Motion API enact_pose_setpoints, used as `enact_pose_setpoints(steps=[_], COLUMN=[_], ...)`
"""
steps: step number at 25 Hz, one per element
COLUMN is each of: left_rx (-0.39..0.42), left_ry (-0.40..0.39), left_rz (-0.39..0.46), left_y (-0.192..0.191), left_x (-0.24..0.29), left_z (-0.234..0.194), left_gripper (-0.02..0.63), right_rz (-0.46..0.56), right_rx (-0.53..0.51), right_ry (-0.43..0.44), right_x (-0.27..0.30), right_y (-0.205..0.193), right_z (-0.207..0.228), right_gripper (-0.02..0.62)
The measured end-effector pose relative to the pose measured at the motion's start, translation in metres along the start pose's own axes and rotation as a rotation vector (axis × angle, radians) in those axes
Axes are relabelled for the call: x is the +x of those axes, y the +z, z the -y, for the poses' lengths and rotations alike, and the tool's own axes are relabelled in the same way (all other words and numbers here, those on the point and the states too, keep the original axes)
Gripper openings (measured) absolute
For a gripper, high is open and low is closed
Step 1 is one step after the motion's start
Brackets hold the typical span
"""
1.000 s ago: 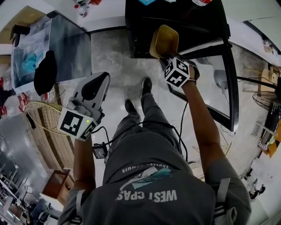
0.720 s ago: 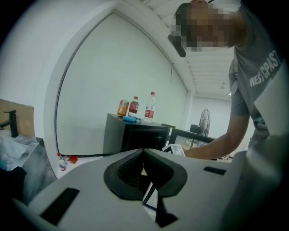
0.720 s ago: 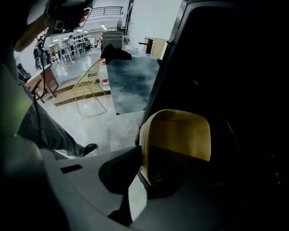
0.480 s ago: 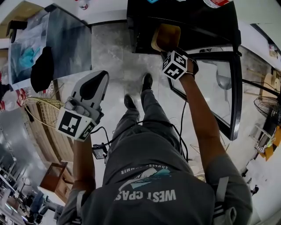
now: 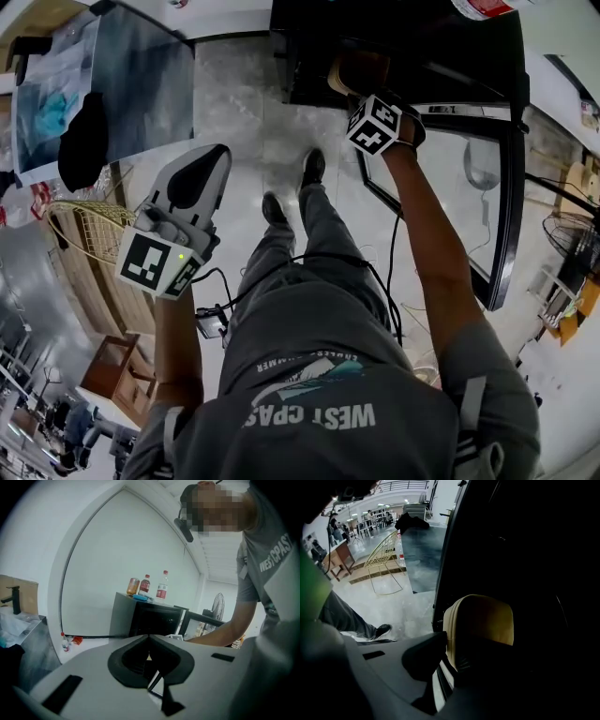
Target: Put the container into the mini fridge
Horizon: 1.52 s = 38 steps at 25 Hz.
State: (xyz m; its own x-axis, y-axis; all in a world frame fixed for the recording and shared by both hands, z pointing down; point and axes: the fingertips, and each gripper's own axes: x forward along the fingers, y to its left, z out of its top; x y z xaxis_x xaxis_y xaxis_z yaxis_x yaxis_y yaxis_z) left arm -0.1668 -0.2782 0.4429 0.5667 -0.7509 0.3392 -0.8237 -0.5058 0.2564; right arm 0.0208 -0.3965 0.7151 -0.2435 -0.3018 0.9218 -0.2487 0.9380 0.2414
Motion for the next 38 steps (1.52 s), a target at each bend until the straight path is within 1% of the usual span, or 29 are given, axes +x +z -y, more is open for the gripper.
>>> enact_pose_setpoints(steps=[3, 8, 22, 27, 32, 34, 36, 38], left_rx=[-0.013, -0.013, -0.025, -0.016, -0.021, -0.013, -0.003, 0.002], left_ry=[0.003, 0.009, 0.036, 0.039, 0.069, 0.068, 0.064, 0.069], left_rz=[-0.010, -0.010, -0.028, -0.023, -0.038, -0.026, -0.009, -0.007], left_y=[-0.003, -0.007, -0.014, -0.010, -0.013, -0.012, -0.010, -0.009], left_x=[0.004, 0.010, 0.016, 0.026, 0.017, 0.013, 0.011, 0.006], left_z=[0.000, 0.000, -0.009, -0.010, -0.018, -0.021, -0.023, -0.025], left_gripper=[0.017, 0.017, 0.017, 0.017, 0.017, 0.017, 0.017, 0.017], right_rz=[-0.003, -0.007, -0.025, -0.037, -0.048, -0.051, -0.054, -0.069], right_rx=[-0.002, -0.010, -0.065, -0.084, -0.053, -0.048, -0.019, 0.025], right_ry=[-0.010, -0.033, -0.120, -0.135, -0.126, -0.137, -0.150, -0.148], right_x=[0.007, 0.016, 0.040, 0.053, 0.060, 0.060, 0.060, 0.053], right_y=[-0.002, -0.006, -0.009, -0.020, -0.018, -0.016, -0.017, -0.018], right_z=[0.006, 0.017, 0.047, 0.066, 0.068, 0.072, 0.077, 0.077], right_gripper=[0.066, 0.077, 0.095, 0.097, 0.098, 0.116, 0.132, 0.133])
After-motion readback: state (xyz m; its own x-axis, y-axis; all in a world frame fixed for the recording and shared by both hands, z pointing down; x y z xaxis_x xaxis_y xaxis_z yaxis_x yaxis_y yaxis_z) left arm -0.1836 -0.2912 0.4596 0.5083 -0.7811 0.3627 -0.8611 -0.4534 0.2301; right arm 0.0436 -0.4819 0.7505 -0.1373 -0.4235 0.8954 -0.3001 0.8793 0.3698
